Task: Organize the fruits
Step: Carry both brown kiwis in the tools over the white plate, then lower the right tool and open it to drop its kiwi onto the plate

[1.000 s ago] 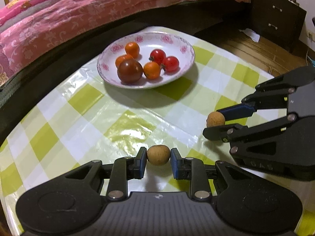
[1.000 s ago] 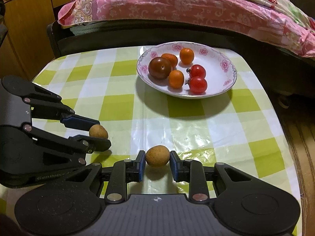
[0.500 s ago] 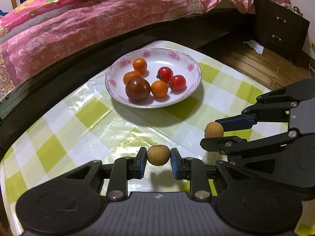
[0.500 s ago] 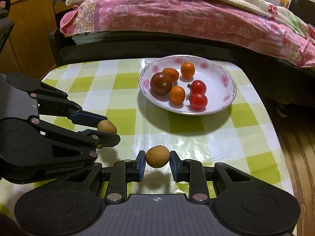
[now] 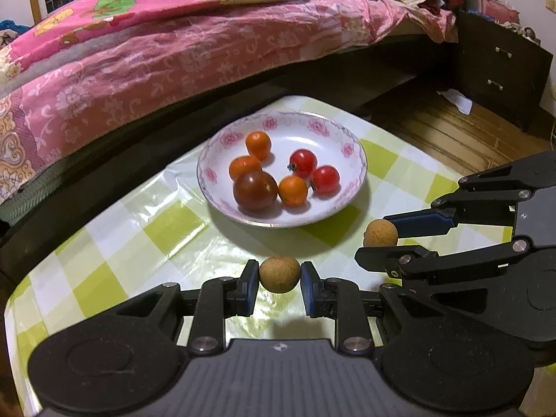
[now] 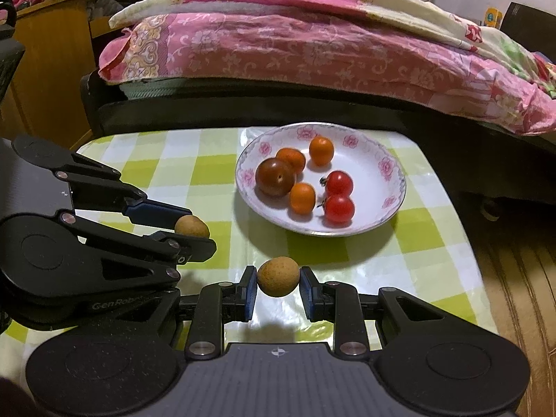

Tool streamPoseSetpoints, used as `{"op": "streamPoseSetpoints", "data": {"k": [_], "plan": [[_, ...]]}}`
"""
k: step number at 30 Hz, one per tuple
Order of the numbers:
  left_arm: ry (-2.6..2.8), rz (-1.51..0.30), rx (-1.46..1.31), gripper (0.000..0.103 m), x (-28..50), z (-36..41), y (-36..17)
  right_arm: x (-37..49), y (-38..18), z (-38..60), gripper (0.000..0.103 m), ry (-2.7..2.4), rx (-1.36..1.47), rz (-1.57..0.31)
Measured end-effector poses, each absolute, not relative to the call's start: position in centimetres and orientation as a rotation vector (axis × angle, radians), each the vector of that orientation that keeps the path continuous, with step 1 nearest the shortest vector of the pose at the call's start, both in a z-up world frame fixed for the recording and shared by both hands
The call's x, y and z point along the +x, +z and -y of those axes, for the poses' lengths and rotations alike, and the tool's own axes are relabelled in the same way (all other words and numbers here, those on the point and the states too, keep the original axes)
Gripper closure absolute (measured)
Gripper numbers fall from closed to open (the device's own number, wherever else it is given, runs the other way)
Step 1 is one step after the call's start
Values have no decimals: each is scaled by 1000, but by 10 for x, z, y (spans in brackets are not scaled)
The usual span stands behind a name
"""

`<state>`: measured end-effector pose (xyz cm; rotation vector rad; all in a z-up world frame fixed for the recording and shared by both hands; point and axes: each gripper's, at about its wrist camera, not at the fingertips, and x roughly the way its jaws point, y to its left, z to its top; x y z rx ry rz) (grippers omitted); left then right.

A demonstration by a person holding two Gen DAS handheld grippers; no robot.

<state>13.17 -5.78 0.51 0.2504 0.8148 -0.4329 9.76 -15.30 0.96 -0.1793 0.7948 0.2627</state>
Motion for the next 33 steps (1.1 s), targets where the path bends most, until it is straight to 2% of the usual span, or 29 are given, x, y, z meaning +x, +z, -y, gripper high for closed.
{"op": "streamPoseSetpoints", "data": {"k": [33], "plan": [[-412, -735, 219, 70, 180, 70, 15, 144, 20, 168, 80, 188, -141, -735]]}}
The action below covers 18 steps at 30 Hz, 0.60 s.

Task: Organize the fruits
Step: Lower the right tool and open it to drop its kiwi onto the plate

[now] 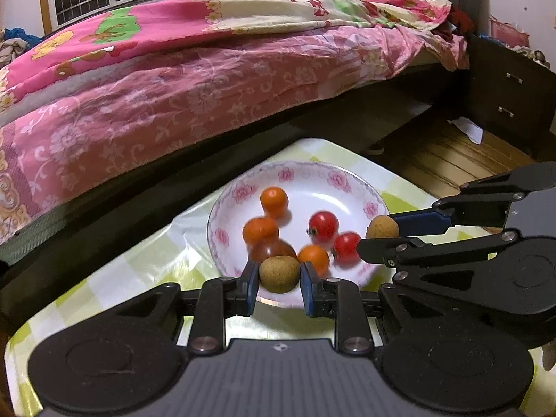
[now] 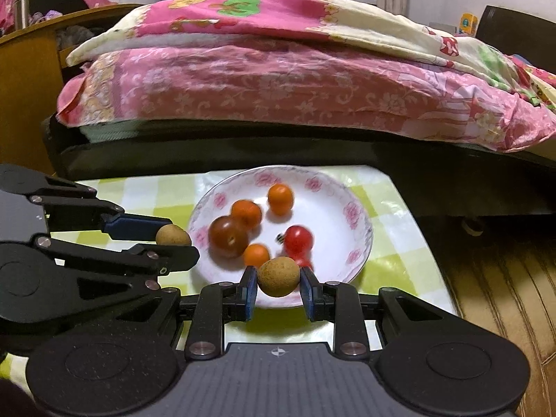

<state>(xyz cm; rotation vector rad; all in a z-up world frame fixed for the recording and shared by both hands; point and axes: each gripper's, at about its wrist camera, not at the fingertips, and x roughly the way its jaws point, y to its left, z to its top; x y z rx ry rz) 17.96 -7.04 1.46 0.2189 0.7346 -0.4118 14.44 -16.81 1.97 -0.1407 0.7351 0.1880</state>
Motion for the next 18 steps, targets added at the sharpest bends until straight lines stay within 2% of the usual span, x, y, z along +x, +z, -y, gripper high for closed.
{"op": "streamPoseSetpoints", "data": {"k": [18], "plan": [[-389, -753, 196, 70, 226, 81, -2, 203, 9, 183, 79, 145, -145, -733]]}}
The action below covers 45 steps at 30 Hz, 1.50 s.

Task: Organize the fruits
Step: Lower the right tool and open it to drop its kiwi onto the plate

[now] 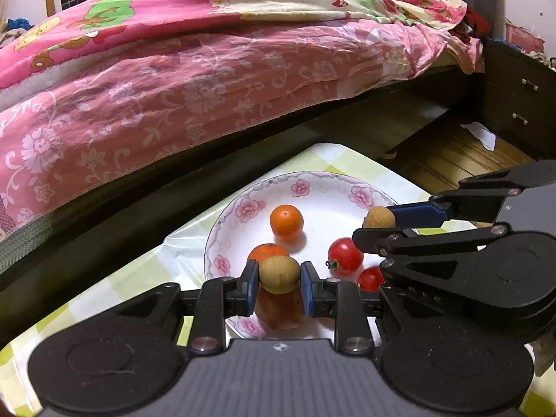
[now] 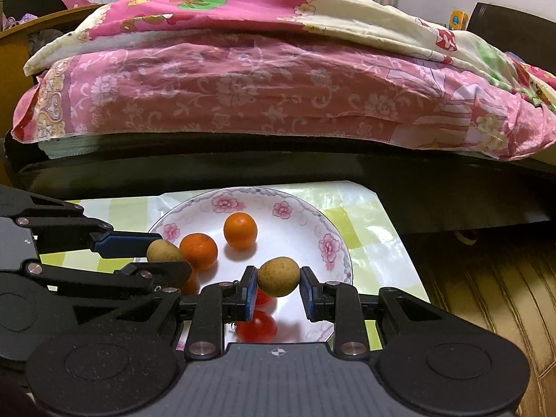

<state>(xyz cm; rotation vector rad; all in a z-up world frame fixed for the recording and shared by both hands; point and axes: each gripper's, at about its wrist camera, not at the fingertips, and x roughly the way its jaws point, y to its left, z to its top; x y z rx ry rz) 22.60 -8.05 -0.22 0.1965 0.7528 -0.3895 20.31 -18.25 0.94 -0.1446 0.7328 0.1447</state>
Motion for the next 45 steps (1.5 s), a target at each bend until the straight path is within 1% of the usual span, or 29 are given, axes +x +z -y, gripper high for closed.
{"op": "streamPoseSetpoints", "data": {"k": [45], "plan": [[-375, -740, 197, 69, 242, 86, -10, 222, 2, 193, 76, 139, -112, -707]]}}
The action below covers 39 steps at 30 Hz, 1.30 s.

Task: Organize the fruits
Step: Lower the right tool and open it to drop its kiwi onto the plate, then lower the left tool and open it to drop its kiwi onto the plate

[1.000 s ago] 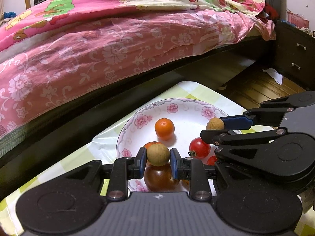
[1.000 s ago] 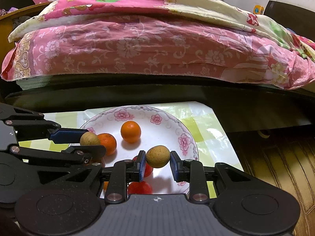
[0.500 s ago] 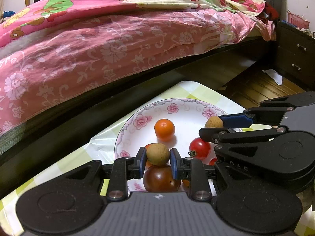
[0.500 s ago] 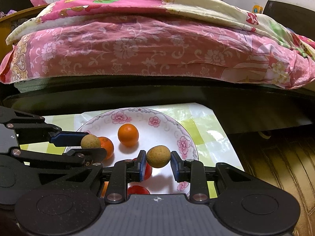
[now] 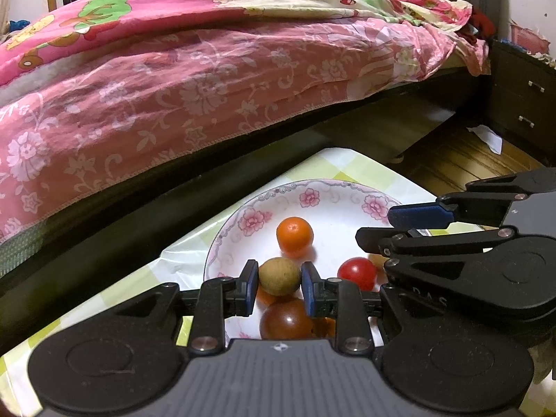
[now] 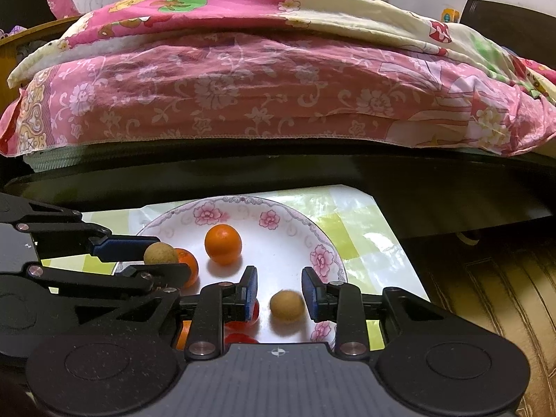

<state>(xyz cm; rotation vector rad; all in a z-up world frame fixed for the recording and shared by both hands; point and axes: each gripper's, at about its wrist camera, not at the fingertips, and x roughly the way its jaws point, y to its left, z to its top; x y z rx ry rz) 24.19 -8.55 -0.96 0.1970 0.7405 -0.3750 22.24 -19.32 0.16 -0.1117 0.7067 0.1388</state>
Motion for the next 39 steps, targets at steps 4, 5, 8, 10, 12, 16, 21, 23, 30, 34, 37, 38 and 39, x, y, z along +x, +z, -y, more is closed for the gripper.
{"op": "streamPoseSetpoints", "data": {"k": [4, 5, 8, 10, 12, 16, 21, 23, 30, 34, 37, 38, 39], "plan": [[-374, -735, 201, 68, 242, 86, -8, 222, 3, 194, 76, 135, -106, -700], [-374, -734, 201, 68, 242, 87, -8, 222, 3, 194, 75, 134, -104, -699], [-375, -733, 199, 67, 242, 87, -7, 221, 3, 195, 75, 133, -99, -699], [-373, -730, 198, 66, 241, 86, -7, 220, 3, 195, 74, 130, -98, -698], [-374, -727, 195, 65, 240, 86, -6, 220, 3, 196, 72, 127, -96, -694], [-373, -724, 200, 65, 239, 87, -5, 219, 4, 199, 72, 122, -87, -690], [-369, -716, 198, 65, 237, 87, -4, 219, 3, 199, 72, 123, -88, -689], [-368, -714, 198, 64, 236, 86, -3, 219, 3, 199, 72, 121, -88, -689], [-364, -708, 201, 64, 230, 85, 1, 215, 4, 200, 72, 116, -86, -688], [-358, -707, 202, 64, 228, 86, 1, 212, 4, 201, 72, 113, -90, -689], [-352, -710, 203, 64, 228, 86, 1, 210, 3, 202, 72, 107, -92, -693], [-349, -712, 201, 64, 228, 86, 0, 210, 3, 203, 72, 106, -93, -694], [-348, -714, 200, 64, 228, 86, 0, 210, 3, 203, 72, 105, -94, -695]]}}
